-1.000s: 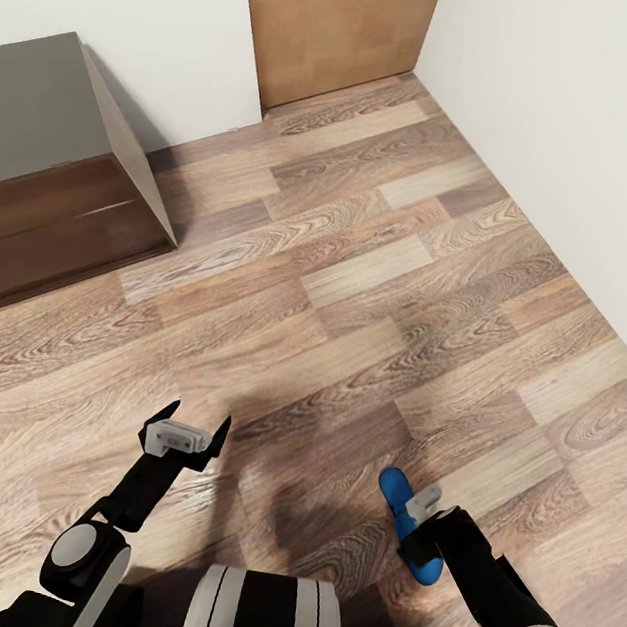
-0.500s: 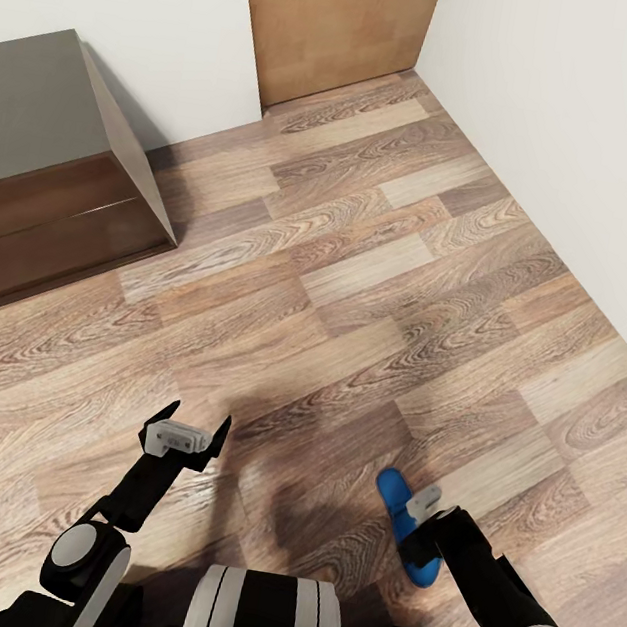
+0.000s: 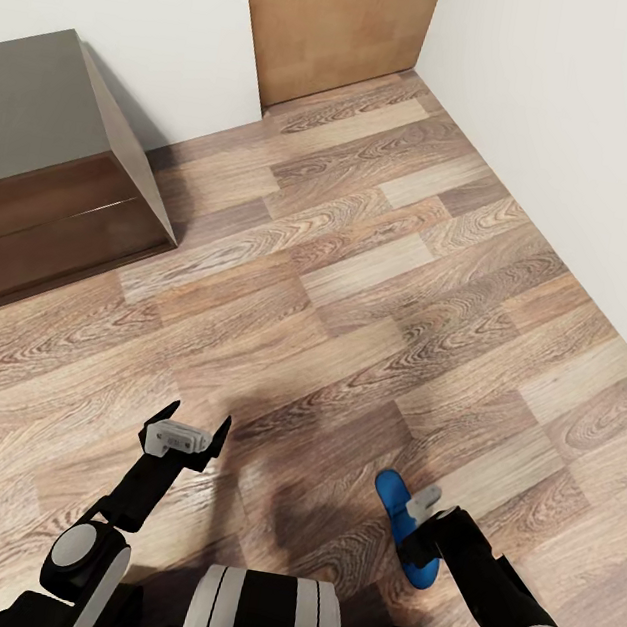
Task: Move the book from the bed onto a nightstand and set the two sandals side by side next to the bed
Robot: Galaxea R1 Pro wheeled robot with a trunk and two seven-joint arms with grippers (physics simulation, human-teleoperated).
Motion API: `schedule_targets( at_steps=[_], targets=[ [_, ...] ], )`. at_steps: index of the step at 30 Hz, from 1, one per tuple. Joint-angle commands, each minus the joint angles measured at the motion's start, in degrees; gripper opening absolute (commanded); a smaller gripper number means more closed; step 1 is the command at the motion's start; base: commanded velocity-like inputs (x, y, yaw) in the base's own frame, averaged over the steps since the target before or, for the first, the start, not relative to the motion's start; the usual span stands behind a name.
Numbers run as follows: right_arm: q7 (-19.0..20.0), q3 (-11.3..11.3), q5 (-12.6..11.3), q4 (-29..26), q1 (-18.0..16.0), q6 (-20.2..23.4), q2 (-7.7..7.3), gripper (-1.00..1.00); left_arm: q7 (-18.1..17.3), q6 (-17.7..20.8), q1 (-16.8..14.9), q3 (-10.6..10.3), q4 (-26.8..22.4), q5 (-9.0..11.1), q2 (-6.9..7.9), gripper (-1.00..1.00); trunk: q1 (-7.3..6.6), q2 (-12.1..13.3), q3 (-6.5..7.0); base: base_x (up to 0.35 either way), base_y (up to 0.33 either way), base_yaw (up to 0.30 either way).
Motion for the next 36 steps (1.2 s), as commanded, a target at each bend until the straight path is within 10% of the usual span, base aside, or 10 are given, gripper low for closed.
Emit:
schedule_targets(
  at_steps=[1, 36],
  targets=[
    [0.4, 0.2, 0.6, -0.1, 0.0, 0.1, -0.04, -1.00, -0.3, 0.2, 0.0, 0.1, 0.0, 0.1, -0.03, 1.00, -0.01, 0.0, -0.03, 0.000, 0.000, 0.000],
    [0.6, 0.0, 0.1, -0.3, 0.0, -0.3, -0.27, -1.00, -0.3, 0.3, 0.0, 0.1, 0.0, 0.2, -0.03, 1.00, -0.73, 0.4, 6.17, 0.000, 0.000, 0.000]
  ],
)
